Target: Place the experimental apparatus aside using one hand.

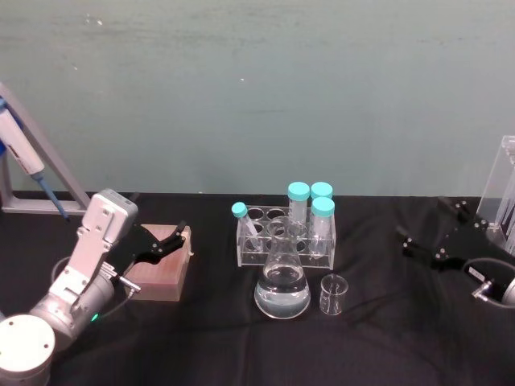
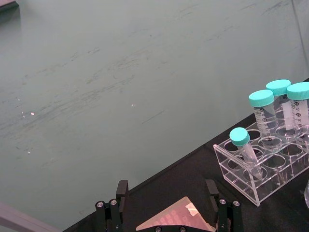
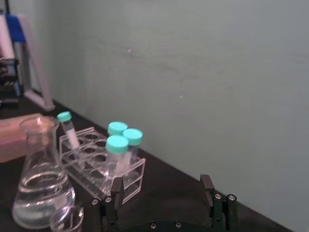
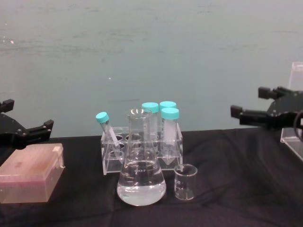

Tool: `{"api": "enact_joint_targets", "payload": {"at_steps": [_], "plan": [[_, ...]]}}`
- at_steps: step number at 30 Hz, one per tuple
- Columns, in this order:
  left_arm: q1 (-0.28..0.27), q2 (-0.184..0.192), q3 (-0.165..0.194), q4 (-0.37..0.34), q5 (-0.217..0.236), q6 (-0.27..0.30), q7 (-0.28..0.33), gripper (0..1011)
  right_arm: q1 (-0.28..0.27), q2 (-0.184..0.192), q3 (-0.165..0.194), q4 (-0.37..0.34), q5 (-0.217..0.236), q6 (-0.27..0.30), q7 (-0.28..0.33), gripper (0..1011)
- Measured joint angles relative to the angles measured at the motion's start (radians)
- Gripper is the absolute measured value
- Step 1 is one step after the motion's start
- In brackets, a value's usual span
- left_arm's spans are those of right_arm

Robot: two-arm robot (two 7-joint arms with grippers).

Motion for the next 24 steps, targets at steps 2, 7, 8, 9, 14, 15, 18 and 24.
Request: {"api": "enact_joint_targets", "payload": {"at_steps": [2, 7, 8, 9, 14, 15, 18, 24], "plan": [[0.000, 0.000, 0.000, 0.000, 0.000, 0.000, 0.000, 1000, 0.010, 0.004, -0.011, 0.016, 0.001, -0.002, 0.012, 1000], [0.000, 0.000, 0.000, 0.000, 0.000, 0.000, 0.000, 1000, 0.039, 0.015, -0.046, 0.061, -0.002, -0.022, 0.041, 1000], [0.000, 0.000, 0.000, 0.000, 0.000, 0.000, 0.000, 1000, 0.048, 0.018, -0.057, 0.074, -0.004, -0.030, 0.049, 1000], [0.000, 0.000, 0.000, 0.000, 0.000, 0.000, 0.000, 1000, 0.053, 0.019, -0.062, 0.082, -0.005, -0.035, 0.053, 1000], [0.000, 0.000, 0.000, 0.000, 0.000, 0.000, 0.000, 1000, 0.095, 0.021, -0.099, 0.141, 0.004, -0.062, 0.097, 1000], [0.000, 0.000, 0.000, 0.000, 0.000, 0.000, 0.000, 1000, 0.095, 0.021, -0.099, 0.141, 0.004, -0.062, 0.097, 1000], [0.000, 0.000, 0.000, 0.000, 0.000, 0.000, 0.000, 1000, 0.111, 0.019, -0.113, 0.170, 0.020, -0.067, 0.121, 1000], [0.000, 0.000, 0.000, 0.000, 0.000, 0.000, 0.000, 1000, 0.140, 0.016, -0.141, 0.216, 0.046, -0.075, 0.163, 1000]]}}
